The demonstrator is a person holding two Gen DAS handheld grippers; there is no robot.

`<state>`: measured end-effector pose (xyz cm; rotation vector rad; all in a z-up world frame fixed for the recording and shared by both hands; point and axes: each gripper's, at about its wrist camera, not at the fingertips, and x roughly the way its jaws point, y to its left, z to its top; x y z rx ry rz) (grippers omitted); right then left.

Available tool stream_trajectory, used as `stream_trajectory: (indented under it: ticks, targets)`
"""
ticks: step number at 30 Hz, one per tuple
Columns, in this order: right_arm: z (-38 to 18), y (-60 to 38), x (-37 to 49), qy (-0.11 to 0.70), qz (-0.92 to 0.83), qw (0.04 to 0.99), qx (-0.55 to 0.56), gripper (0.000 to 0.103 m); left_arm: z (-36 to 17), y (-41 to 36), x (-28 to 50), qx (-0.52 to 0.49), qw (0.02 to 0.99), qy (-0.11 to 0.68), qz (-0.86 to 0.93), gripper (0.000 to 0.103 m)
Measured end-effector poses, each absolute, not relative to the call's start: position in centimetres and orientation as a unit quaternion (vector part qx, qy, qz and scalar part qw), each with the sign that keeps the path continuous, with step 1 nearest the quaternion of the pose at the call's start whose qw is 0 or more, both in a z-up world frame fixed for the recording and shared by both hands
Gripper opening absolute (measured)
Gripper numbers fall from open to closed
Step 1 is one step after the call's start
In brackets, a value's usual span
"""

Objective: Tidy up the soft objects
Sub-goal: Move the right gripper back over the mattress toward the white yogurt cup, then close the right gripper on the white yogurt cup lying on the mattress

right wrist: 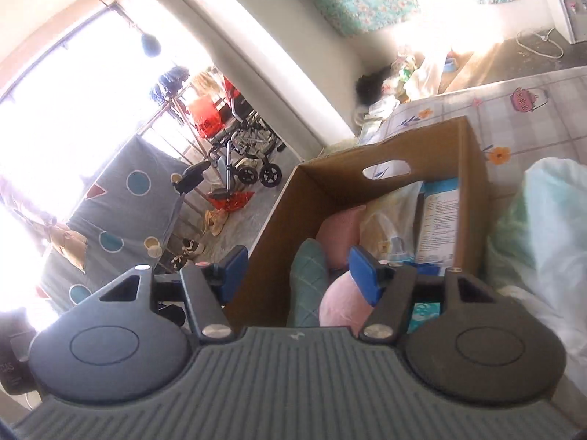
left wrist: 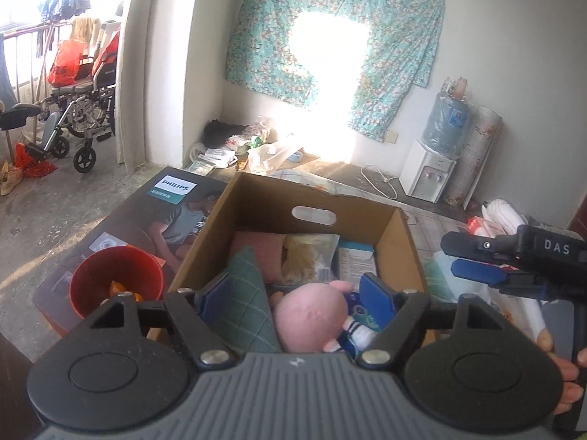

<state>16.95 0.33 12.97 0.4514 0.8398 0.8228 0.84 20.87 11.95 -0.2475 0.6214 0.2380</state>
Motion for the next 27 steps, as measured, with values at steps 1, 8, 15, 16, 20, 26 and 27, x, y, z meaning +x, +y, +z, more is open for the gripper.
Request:
stream_trajectory:
  ticks: [1,8,15,16,20,26,27]
  targets:
    - [13.3,-2.1,15.9,0.378,0.369,0.823,0.211,0.078,12.0,19.5,0.9,-0.113,0.941,0.302,0.1,0.08]
    - [12.0,-17.9,8.5,0.316,0.211,0.9,0.215,0.082,11.1,8.9,2.0,-0.054,0.948,0.313,-0.027,0.083]
    - [8.2,-27.7,1.3,0.297,0.102,0.916,0.25,0.085,8.0,-1.0,1.4,0.021,0.941,0.319,-0.116,0.087]
    - [7.4,-28.5,0.6,0.301,0.096,0.912,0.262,0.085,7.5,-2.1,1.3,0.029,0.938,0.321,-0.125,0.087]
    - [4.9,-30.2,-1.0,0.32,0.098,0.899,0.284,0.085,4.6,-6.5,0.9,0.074,0.931,0.325,-0.146,0.087]
    - [3.7,-30.4,-0.1,0.34,0.144,0.877,0.307,0.084,0.4,-10.2,1.7,0.129,0.924,0.337,-0.13,0.086]
    - [3.3,-30.3,0.3,0.345,0.155,0.871,0.314,0.083,0.0,-10.6,2.0,0.135,0.922,0.34,-0.126,0.086]
